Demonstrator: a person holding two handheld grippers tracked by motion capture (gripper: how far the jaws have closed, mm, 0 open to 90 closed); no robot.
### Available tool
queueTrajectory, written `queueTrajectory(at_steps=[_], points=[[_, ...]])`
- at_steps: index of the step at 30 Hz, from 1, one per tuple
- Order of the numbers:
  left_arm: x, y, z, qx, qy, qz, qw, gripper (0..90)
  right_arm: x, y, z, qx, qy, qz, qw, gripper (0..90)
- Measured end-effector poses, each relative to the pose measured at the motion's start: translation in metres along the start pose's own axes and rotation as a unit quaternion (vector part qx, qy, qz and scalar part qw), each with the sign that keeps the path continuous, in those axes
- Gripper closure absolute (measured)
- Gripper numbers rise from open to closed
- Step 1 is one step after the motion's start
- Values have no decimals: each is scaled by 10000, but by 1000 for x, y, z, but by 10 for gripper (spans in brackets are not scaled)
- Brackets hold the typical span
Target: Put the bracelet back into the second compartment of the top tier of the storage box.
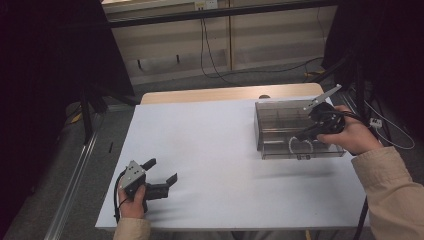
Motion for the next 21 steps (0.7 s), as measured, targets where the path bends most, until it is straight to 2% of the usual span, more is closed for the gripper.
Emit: queueTrajectory(at_steps=[10, 21], points=[[0, 0, 0, -3, 1, 3, 10000, 27, 1, 1, 2, -18, 32, -6, 10000, 857], [0, 1, 0, -6, 24, -5, 10000, 27, 5, 0, 9, -232, 124, -95, 9996, 883]])
Point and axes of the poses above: each handheld gripper's, and its own axes: y roughly backward along the jaws, x roughly out of its underside, z roughly to its left, the point moved 3 cm from there along -y, roughly forward along the jaws, and after that the axes turned 5 degrees about z, right-handed, at the moved point
